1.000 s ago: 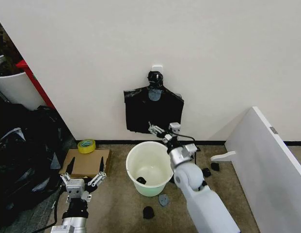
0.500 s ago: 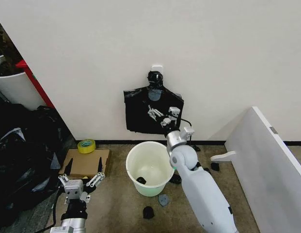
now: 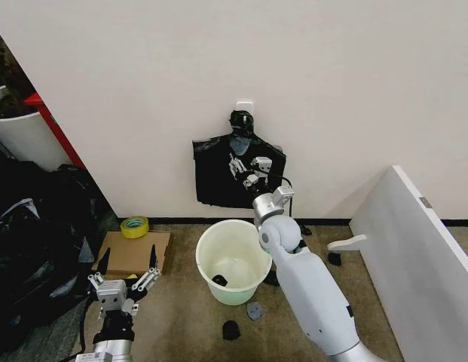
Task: Place the garbage bag over the trash bin.
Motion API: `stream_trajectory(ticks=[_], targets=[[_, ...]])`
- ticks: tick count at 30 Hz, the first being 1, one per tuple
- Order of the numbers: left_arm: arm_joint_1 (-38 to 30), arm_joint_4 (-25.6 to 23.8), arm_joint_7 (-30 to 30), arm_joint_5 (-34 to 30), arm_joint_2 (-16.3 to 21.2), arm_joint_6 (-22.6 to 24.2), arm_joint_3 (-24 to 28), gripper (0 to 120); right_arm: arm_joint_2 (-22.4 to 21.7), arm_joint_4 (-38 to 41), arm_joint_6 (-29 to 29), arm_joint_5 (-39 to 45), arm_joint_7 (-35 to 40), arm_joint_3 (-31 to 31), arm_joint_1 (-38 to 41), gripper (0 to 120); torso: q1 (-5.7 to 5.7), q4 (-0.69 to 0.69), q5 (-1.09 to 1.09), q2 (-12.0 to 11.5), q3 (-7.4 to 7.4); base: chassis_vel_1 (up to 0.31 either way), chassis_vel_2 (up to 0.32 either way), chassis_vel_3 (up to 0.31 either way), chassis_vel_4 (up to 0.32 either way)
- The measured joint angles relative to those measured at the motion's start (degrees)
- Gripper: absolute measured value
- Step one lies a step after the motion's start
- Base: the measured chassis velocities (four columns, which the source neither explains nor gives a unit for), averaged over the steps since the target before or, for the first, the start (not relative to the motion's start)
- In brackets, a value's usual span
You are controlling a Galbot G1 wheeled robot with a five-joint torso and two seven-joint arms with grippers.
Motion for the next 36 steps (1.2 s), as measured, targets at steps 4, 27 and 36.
stream_trajectory(ticks=[4,27,36], targets=[[-0.02,-0.06,-0.03,0.01,0.15,0.0,0.0,98,-0.16,0.0,0.02,-0.04,0.13,-0.06,0.32,20,0.0,0.0,0.0,0.0,0.0,0.0,0.0,0.0,0.0],[-1.41,-0.44,0.32,-0.76,0.74,0.05,0.66,98,-4.75,9.23,1.69,-5.98,-0.51,0.09,-11.12,0,0.0,0.0,0.0,0.0,-0.01,0.0,0.0,0.0,0.0],[-2.67,0.29,0.34,-0.88,0.89,0.14,0.97,98,-6.48,12.73,5.0,-13.33,-2.53,-0.26,-19.89,0,0.0,0.0,0.0,0.0,-0.01,0.0,0.0,0.0,0.0]])
